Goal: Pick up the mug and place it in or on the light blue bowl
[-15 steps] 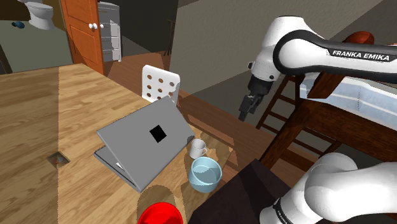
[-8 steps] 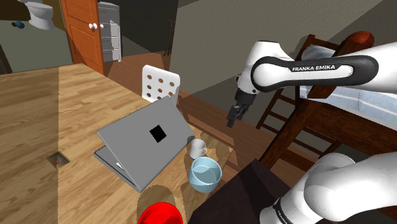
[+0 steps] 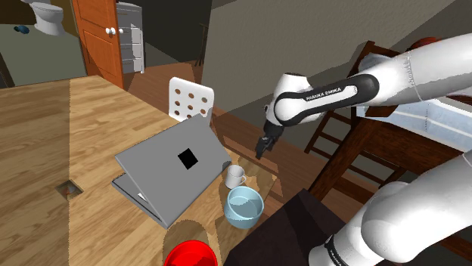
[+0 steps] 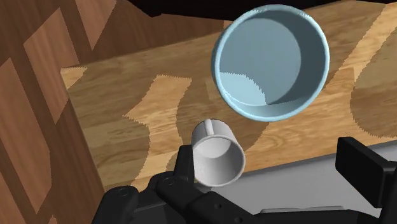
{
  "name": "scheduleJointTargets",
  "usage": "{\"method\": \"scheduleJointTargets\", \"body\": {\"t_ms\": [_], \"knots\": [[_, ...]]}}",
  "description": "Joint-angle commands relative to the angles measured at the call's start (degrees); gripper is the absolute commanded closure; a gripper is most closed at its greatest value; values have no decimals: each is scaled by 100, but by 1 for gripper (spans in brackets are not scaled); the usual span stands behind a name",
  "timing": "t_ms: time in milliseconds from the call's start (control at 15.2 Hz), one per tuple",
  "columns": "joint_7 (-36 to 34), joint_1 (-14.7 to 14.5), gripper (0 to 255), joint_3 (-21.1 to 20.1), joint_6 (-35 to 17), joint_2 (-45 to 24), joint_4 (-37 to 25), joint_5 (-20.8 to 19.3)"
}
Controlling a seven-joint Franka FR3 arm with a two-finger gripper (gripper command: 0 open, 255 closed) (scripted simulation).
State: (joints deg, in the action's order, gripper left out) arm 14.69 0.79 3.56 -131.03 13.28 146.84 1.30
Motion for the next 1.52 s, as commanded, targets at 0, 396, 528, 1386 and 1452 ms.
{"method": "scheduleJointTargets", "body": {"t_ms": [0,396,528,1386,1452], "knots": [[161,13,0,69,-387,-446,-76,51],[669,46,0,148,-1330,-1901,-603,391],[852,89,0,128,-1577,-2388,-844,534],[1458,408,0,-157,-2481,-4520,-2087,1001],[1468,415,0,-170,-2535,-4596,-2109,1013]]}}
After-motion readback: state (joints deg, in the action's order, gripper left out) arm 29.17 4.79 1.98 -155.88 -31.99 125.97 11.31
